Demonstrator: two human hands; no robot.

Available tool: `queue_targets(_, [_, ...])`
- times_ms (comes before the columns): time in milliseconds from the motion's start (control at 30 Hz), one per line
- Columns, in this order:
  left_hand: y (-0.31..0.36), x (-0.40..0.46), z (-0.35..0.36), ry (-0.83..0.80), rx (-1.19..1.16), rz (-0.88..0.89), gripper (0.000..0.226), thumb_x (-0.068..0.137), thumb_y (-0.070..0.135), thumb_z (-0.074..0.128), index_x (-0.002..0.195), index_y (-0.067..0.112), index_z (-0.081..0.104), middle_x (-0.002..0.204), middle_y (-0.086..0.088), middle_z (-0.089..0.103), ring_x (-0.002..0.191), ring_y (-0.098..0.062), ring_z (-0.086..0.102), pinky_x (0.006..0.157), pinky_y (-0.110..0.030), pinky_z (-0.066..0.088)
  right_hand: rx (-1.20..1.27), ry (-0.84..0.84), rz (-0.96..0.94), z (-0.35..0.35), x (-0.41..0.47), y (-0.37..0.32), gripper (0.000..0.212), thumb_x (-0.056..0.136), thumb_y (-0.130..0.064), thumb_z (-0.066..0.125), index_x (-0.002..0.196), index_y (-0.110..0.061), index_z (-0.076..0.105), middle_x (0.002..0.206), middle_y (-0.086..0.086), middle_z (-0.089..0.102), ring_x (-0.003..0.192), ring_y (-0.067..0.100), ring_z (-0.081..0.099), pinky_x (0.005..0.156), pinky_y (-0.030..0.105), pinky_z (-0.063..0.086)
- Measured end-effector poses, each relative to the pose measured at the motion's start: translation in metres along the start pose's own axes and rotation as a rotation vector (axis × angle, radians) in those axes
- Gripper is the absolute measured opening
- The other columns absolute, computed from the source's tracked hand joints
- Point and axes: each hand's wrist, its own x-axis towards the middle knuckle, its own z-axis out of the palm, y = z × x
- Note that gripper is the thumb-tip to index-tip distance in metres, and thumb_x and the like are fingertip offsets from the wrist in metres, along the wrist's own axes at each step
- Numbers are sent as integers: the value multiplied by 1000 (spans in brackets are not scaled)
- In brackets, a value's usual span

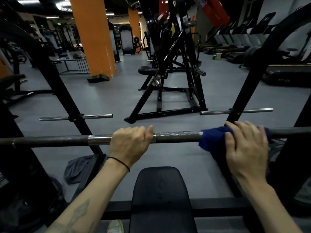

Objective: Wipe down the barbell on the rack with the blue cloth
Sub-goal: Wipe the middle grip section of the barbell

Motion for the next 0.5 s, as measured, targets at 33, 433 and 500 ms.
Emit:
queue_targets(33, [-2,0,0,-20,-5,-1,57,107,37,31,54,19,41,44,-1,45,34,-26,41,44,-26,21,5,21,39,0,0,0,50,106,-36,34,132,-8,66,131,18,63,133,38,48,123,55,19])
queue_targets(433, [-4,57,-18,-850,-188,-234,50,106,44,25,113,11,62,123,-17,64,115,-36,60,91,-39,42,201,-92,-162,30,-20,-177,41,106,-34,39,130,-16,68,117,0,68,115,26,59,115,43,32])
queue_targets(500, [-5,48,-19,-734,-89,-159,54,107,47,25,107,13,66,112,-17,69,107,-36,64,83,-38,44,132,-140,-275,23,-10,-135,44,108,-39,36,133,-18,65,113,2,66,108,29,59,109,44,37])
